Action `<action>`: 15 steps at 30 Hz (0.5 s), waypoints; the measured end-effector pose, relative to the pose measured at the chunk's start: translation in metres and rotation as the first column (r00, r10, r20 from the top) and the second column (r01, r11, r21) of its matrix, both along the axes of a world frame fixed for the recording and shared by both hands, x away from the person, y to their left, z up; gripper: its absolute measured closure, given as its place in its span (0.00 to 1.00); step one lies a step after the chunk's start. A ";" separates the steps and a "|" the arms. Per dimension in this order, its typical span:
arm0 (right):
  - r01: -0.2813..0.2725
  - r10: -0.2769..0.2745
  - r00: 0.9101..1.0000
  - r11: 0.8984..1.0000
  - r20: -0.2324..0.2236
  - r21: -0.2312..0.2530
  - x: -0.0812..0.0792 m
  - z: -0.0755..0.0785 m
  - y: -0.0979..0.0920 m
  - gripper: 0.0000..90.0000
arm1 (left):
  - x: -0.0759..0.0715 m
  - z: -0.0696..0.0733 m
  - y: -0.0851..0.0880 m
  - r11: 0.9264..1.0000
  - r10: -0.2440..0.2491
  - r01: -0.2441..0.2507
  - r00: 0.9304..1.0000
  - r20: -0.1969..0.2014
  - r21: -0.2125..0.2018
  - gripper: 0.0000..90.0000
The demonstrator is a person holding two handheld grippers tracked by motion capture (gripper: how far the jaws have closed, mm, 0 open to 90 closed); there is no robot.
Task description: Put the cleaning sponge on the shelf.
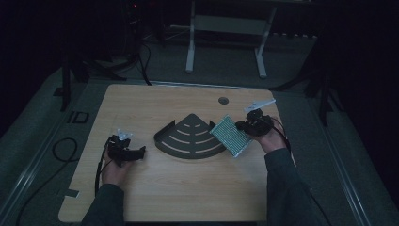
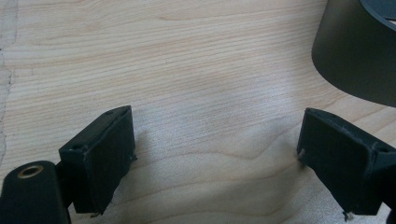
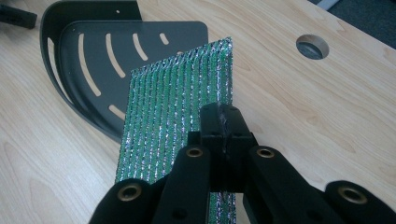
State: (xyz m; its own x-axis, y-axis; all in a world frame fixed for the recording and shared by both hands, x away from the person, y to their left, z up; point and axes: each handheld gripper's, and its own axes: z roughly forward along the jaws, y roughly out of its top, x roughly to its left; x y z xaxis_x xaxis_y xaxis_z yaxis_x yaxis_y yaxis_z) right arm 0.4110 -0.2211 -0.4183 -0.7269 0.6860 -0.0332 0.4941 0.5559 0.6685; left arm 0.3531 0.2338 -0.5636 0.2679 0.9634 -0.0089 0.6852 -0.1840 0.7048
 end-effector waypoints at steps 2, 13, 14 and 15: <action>-0.001 0.001 1.000 1.000 0.000 0.005 0.003 0.000 0.003 1.00 | 0.000 0.000 0.000 1.000 0.001 -0.001 1.000 0.000 0.000 0.13; -0.002 0.002 1.000 1.000 -0.007 0.007 0.013 -0.001 0.015 1.00 | 0.000 0.000 0.000 1.000 0.000 0.000 1.000 0.000 0.001 0.13; -0.003 0.003 1.000 1.000 -0.008 0.008 0.014 -0.001 0.016 1.00 | 0.000 0.000 0.000 1.000 0.000 0.000 1.000 0.000 0.001 0.13; -0.002 0.002 1.000 1.000 -0.009 0.010 0.015 -0.002 0.017 1.00 | 0.000 0.000 0.000 1.000 0.000 0.000 1.000 0.000 0.001 0.13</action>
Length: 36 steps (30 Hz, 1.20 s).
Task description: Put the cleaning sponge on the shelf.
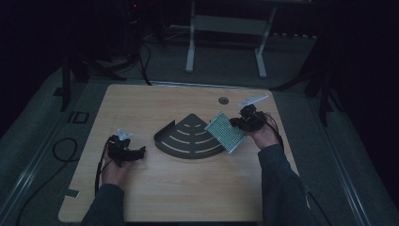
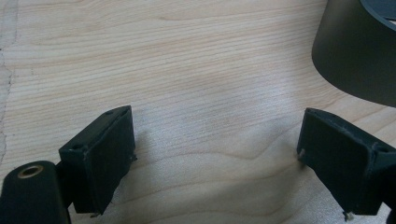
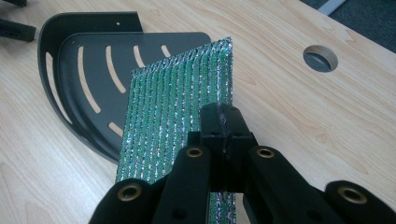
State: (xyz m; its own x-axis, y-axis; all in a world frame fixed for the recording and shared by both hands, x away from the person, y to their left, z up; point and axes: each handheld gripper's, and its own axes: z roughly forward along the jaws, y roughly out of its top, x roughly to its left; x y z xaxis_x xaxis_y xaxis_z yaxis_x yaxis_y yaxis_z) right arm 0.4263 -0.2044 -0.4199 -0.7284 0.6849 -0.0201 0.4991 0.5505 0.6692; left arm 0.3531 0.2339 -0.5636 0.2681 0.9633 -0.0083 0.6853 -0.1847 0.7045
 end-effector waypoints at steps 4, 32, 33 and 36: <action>0.001 -0.001 1.000 1.000 -0.003 0.006 0.004 -0.001 0.004 1.00 | 0.000 0.000 0.000 1.000 0.000 0.000 1.000 0.000 0.000 0.13; 0.021 -0.021 1.000 0.999 -0.018 0.037 0.022 -0.009 0.025 1.00 | 0.000 0.000 0.000 1.000 -0.001 0.001 1.000 -0.001 0.001 0.13; 0.023 -0.022 1.000 0.999 -0.020 0.040 0.023 -0.010 0.025 1.00 | 0.000 0.000 0.000 1.000 0.000 0.000 1.000 -0.001 0.001 0.13; 0.022 -0.021 0.999 0.999 -0.028 0.039 0.026 -0.012 0.026 1.00 | 0.000 0.000 0.000 1.000 0.001 -0.001 1.000 -0.001 0.001 0.13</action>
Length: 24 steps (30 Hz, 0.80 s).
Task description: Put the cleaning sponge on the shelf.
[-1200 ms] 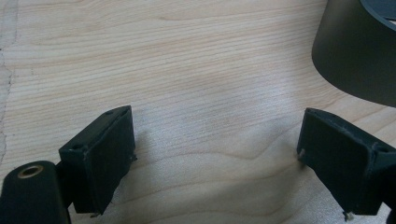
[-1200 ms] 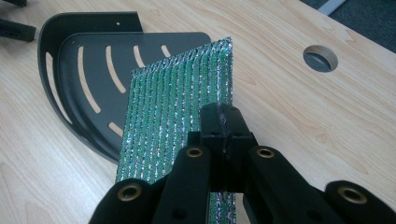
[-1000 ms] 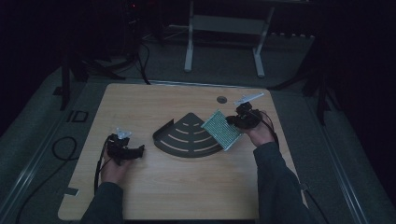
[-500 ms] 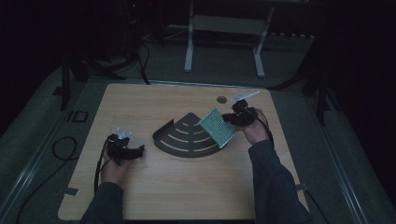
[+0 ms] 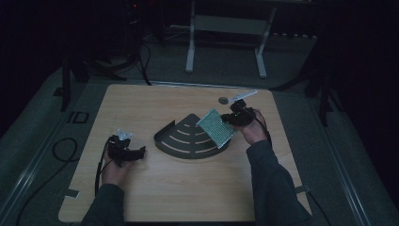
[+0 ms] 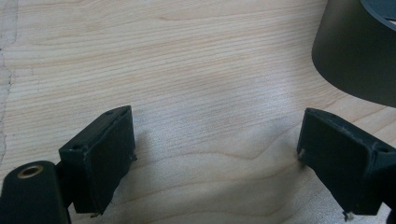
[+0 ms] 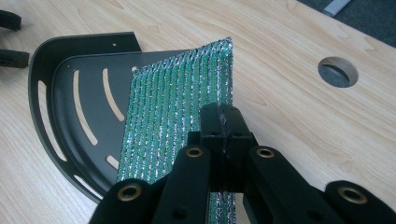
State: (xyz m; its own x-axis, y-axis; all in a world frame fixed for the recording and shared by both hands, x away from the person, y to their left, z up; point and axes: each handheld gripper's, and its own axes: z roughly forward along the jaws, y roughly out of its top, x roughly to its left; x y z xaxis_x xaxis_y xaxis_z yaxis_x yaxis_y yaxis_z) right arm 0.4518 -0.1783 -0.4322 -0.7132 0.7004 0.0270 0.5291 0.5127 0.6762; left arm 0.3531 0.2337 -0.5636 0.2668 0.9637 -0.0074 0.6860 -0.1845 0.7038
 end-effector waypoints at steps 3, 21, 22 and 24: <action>0.003 -0.003 1.000 1.000 -0.004 0.000 0.002 -0.003 0.002 1.00 | 0.000 0.000 0.000 1.000 0.000 0.000 1.000 0.000 -0.001 0.13; 0.000 0.000 1.000 1.000 -0.021 -0.012 0.009 -0.012 0.011 1.00 | 0.000 0.000 0.000 1.000 0.001 -0.001 1.000 0.000 -0.001 0.13; 0.000 0.000 1.000 1.000 -0.018 -0.015 0.009 -0.013 0.012 1.00 | 0.000 0.000 0.000 1.000 0.001 -0.001 1.000 0.000 -0.001 0.13; 0.000 0.000 1.000 1.000 -0.024 -0.015 0.010 -0.015 0.014 1.00 | 0.000 0.000 0.000 1.000 0.001 -0.001 1.000 0.000 -0.001 0.13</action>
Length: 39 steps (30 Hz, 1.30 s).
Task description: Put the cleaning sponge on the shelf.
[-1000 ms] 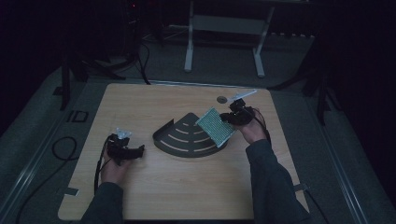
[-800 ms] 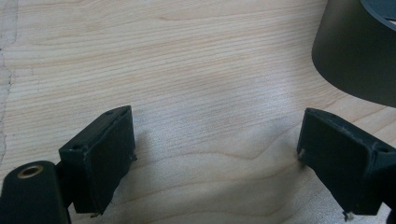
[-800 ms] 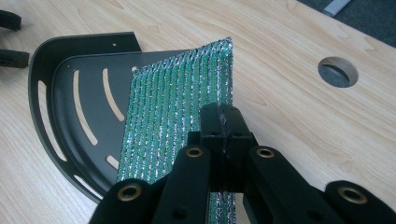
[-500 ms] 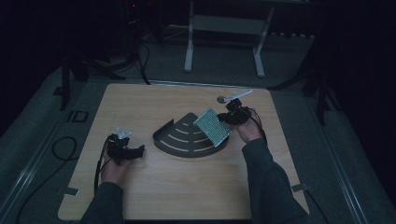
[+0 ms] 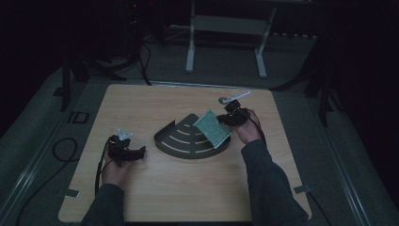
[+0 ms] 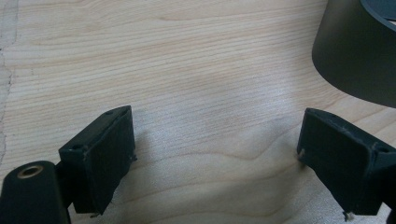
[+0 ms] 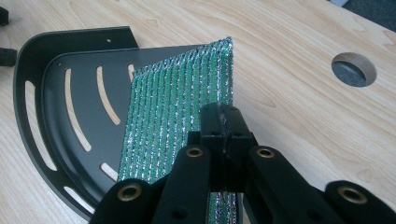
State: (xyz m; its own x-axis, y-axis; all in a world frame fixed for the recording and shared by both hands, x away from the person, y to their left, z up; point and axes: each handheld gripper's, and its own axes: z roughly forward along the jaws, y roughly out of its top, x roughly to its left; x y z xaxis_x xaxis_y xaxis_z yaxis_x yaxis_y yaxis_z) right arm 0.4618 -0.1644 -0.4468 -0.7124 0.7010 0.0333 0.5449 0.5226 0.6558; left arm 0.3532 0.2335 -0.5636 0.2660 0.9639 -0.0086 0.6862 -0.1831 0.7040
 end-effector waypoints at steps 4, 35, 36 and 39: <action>-0.006 0.006 1.000 1.000 -0.005 -0.017 0.001 -0.004 0.003 1.00 | 0.000 0.000 0.000 1.000 0.000 0.000 1.000 0.000 0.000 0.13; 0.016 -0.016 1.000 0.998 -0.009 -0.055 0.005 -0.024 0.014 1.00 | 0.000 0.000 0.000 1.000 0.000 0.000 1.000 0.000 0.000 0.13; 0.018 -0.019 1.000 0.998 -0.010 -0.055 0.005 -0.024 0.014 1.00 | 0.000 0.000 0.000 1.000 0.000 0.000 1.000 0.000 0.000 0.13; 0.022 -0.023 1.000 0.998 -0.009 -0.052 0.006 -0.024 0.015 1.00 | 0.000 0.000 0.000 1.000 0.000 0.000 1.000 -0.001 0.001 0.13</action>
State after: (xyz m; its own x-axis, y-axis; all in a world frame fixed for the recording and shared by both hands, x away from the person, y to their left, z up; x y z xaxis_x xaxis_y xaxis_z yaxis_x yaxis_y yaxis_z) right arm 0.4680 -0.1490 -0.4712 -0.6961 0.7179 0.0027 0.5628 0.5433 0.6229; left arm 0.3532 0.2335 -0.5635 0.2659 0.9640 -0.0082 0.6869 -0.1835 0.7032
